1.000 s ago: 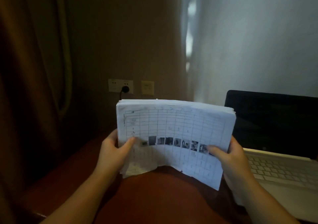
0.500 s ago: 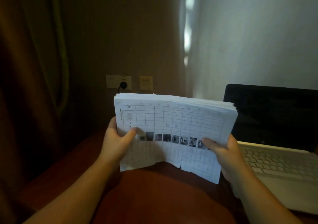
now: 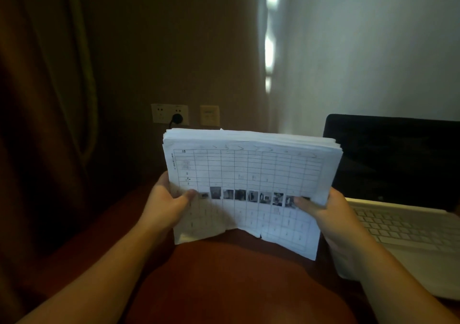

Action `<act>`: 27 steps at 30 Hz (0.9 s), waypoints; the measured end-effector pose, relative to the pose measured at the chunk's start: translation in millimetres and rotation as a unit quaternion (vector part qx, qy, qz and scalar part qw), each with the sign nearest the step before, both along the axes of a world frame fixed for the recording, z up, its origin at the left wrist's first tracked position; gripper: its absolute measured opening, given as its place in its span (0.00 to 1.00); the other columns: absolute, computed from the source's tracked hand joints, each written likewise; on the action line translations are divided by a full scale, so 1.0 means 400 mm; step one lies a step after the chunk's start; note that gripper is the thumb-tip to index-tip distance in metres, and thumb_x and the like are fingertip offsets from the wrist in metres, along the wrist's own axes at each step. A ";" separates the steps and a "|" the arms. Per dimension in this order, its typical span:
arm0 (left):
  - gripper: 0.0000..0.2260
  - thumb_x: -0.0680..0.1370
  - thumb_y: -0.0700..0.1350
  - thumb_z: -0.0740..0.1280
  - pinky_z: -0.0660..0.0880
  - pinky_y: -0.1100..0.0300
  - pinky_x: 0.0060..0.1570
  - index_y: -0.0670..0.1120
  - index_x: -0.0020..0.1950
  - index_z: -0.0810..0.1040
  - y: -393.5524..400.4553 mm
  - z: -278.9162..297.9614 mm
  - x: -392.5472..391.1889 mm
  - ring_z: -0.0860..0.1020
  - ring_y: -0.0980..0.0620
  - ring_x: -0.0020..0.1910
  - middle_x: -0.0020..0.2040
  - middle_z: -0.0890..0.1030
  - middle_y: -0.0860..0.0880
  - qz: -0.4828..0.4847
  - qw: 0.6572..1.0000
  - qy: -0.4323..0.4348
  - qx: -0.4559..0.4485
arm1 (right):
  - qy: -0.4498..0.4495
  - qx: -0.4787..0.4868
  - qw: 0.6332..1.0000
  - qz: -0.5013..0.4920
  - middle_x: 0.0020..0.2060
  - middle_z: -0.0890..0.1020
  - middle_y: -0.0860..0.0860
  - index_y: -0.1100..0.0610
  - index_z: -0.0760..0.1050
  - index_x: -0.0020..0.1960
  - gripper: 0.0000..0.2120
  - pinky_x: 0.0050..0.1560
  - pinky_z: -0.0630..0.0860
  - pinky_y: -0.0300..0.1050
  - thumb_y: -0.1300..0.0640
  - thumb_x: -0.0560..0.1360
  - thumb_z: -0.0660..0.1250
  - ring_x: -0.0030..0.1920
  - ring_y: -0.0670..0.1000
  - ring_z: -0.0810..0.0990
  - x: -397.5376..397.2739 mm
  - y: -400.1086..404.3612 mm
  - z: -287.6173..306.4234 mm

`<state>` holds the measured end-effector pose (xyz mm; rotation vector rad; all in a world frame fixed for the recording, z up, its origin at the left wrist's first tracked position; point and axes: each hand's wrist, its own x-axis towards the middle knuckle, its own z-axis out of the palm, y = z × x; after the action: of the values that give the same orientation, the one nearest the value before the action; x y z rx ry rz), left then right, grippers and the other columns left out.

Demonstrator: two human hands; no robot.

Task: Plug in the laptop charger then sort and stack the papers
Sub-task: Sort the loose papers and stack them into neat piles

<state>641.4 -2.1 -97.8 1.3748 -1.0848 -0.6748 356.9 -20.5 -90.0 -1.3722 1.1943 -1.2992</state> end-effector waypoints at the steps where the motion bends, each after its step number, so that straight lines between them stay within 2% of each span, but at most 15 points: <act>1: 0.20 0.77 0.38 0.70 0.77 0.41 0.60 0.56 0.64 0.70 0.000 -0.003 0.002 0.74 0.46 0.65 0.62 0.76 0.52 -0.002 1.000 0.008 0.005 | 0.002 -0.001 1.000 0.002 0.53 0.84 0.43 0.47 0.77 0.61 0.17 0.65 0.73 0.62 0.59 0.75 0.72 0.58 0.49 0.80 -0.002 0.002 0.003; 5: 0.18 0.78 0.39 0.69 0.75 0.37 0.61 0.58 0.61 0.72 -0.002 -0.004 -0.003 0.74 0.44 0.66 0.64 0.76 0.52 0.000 0.999 0.030 0.015 | 0.015 -0.018 1.000 0.004 0.52 0.84 0.44 0.51 0.76 0.61 0.18 0.66 0.73 0.60 0.62 0.74 0.72 0.57 0.47 0.80 -0.004 0.000 0.013; 11: 0.18 0.78 0.39 0.68 0.72 0.32 0.63 0.56 0.64 0.72 -0.012 0.025 -0.017 0.70 0.42 0.69 0.66 0.74 0.51 0.026 1.000 0.003 0.015 | 0.021 -0.032 0.999 -0.024 0.51 0.84 0.46 0.53 0.77 0.60 0.15 0.60 0.77 0.58 0.63 0.74 0.71 0.54 0.47 0.81 0.002 -0.005 0.028; 13: 0.19 0.78 0.40 0.68 0.73 0.35 0.62 0.55 0.65 0.72 -0.018 0.051 -0.022 0.71 0.43 0.68 0.64 0.74 0.53 0.034 0.999 -0.020 0.007 | 0.019 -0.028 0.999 -0.021 0.51 0.84 0.48 0.53 0.77 0.60 0.15 0.57 0.78 0.59 0.64 0.75 0.71 0.53 0.51 0.82 -0.005 -0.008 0.049; 15: 0.17 0.78 0.42 0.69 0.77 0.41 0.57 0.55 0.64 0.72 -0.020 0.081 -0.027 0.75 0.44 0.64 0.60 0.75 0.54 0.032 0.998 -0.060 0.009 | 0.006 -0.010 1.000 -0.026 0.51 0.85 0.50 0.52 0.78 0.58 0.14 0.54 0.79 0.59 0.64 0.75 0.70 0.52 0.53 0.83 -0.014 -0.009 0.069; 18: 0.12 0.79 0.45 0.69 0.79 0.44 0.54 0.55 0.60 0.74 -0.023 0.116 -0.012 0.80 0.47 0.56 0.56 0.80 0.53 -0.014 0.995 -0.079 0.062 | 0.000 0.032 0.999 -0.029 0.50 0.84 0.53 0.55 0.77 0.58 0.12 0.42 0.79 0.48 0.65 0.76 0.69 0.47 0.53 0.83 -0.019 -0.002 0.090; 20: 0.12 0.79 0.45 0.69 0.81 0.45 0.50 0.52 0.62 0.76 -0.014 0.130 0.004 0.82 0.46 0.51 0.55 0.81 0.48 -0.063 0.991 -0.007 0.122 | -0.003 0.074 0.997 -0.035 0.48 0.83 0.55 0.57 0.76 0.57 0.10 0.37 0.76 0.45 0.65 0.77 0.68 0.45 0.53 0.82 -0.025 0.005 0.084; 22: 0.15 0.78 0.47 0.68 0.80 0.50 0.46 0.46 0.64 0.76 -0.003 0.123 0.020 0.83 0.44 0.48 0.54 0.81 0.44 -0.090 0.972 0.148 0.157 | 0.003 0.107 0.993 -0.049 0.47 0.84 0.55 0.59 0.77 0.57 0.09 0.39 0.78 0.47 0.63 0.77 0.69 0.45 0.55 0.83 -0.030 0.008 0.063; 24: 0.15 0.79 0.49 0.67 0.79 0.50 0.46 0.42 0.61 0.77 0.013 0.097 0.021 0.84 0.44 0.46 0.52 0.82 0.41 -0.068 0.940 0.305 0.139 | -0.008 0.121 0.990 -0.067 0.48 0.84 0.54 0.58 0.77 0.59 0.11 0.42 0.80 0.49 0.61 0.77 0.70 0.46 0.55 0.83 -0.029 0.012 0.041; 27: 0.20 0.79 0.52 0.67 0.79 0.45 0.50 0.42 0.65 0.76 0.029 0.048 -0.027 0.84 0.40 0.52 0.56 0.83 0.39 -0.047 0.871 0.483 0.078 | -0.074 0.115 0.986 -0.095 0.49 0.84 0.54 0.56 0.77 0.59 0.11 0.42 0.81 0.49 0.62 0.77 0.69 0.46 0.54 0.83 -0.008 0.022 0.025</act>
<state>630.7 9.5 -78.5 0.8950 -0.2830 -1.3505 353.7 -11.5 -80.0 -0.9985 1.3497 -1.3223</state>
